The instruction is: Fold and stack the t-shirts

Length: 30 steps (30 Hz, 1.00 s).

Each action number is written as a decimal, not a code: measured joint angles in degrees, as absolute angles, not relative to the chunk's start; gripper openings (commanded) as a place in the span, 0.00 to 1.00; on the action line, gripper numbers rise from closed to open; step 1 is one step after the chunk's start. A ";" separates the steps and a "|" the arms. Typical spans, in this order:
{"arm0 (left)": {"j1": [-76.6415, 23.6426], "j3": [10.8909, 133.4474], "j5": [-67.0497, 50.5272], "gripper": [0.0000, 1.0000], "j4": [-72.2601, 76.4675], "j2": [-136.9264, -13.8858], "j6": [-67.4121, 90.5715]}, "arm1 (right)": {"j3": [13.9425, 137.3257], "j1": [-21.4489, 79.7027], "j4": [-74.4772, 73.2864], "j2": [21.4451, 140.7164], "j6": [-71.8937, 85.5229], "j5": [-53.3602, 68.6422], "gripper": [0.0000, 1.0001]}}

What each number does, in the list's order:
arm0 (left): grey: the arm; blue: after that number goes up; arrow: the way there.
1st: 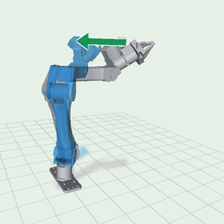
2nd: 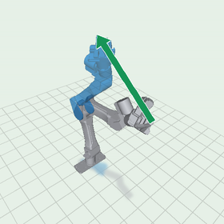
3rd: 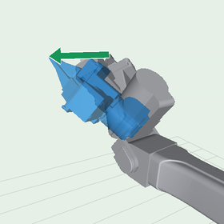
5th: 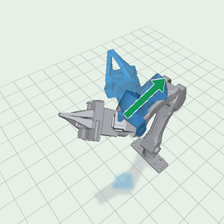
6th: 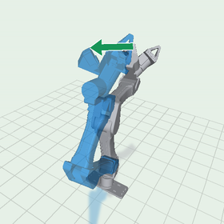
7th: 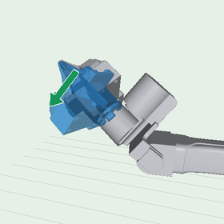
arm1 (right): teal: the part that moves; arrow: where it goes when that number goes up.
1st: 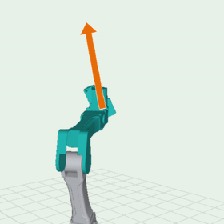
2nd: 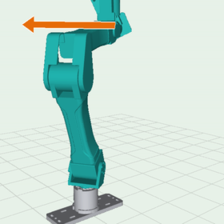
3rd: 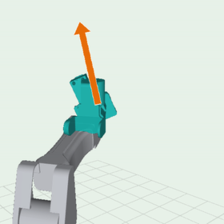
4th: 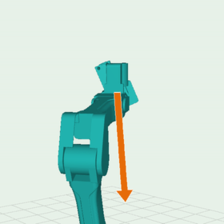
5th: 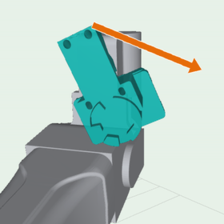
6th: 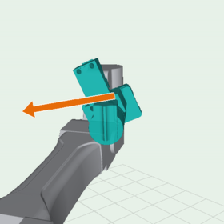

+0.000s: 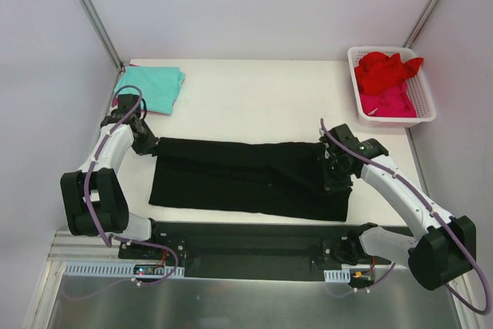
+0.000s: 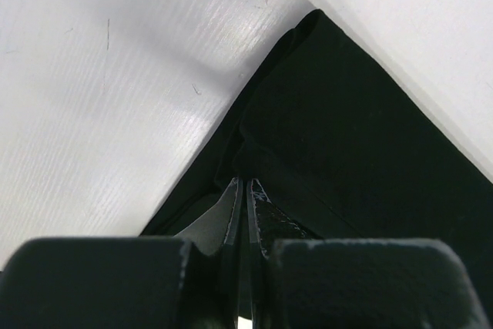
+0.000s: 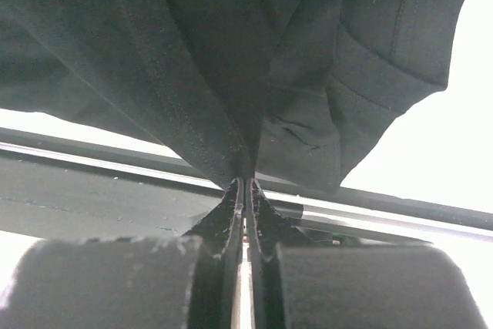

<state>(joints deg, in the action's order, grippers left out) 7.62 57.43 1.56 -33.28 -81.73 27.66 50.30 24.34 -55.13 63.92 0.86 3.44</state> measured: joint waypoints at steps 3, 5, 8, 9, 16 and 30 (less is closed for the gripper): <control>7.62 56.95 1.30 0.01 -33.28 -81.73 27.68 | 50.30 25.98 -55.27 66.22 1.54 1.48 0.01; 7.62 56.90 0.95 0.02 -33.26 -81.73 27.68 | 50.28 27.07 -55.35 68.03 2.09 0.16 0.01; 7.62 56.71 0.56 0.02 -33.21 -81.73 27.70 | 50.28 28.91 -55.37 70.06 2.81 -1.43 0.01; 7.62 56.60 0.51 0.01 -33.23 -81.73 27.70 | 50.28 29.41 -55.37 70.46 2.96 -1.83 0.01; 7.64 55.66 0.43 0.11 -33.19 -81.58 27.88 | 50.28 33.32 -55.86 75.40 4.14 -4.99 0.12; 8.36 56.42 0.03 0.99 -35.27 -77.54 27.16 | 51.90 37.21 -58.92 78.96 5.82 -7.75 0.48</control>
<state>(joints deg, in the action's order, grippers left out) 8.36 56.42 0.03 -35.27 -77.54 27.16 51.90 37.21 -58.92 78.96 5.82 -7.75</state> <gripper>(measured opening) 0.990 0.481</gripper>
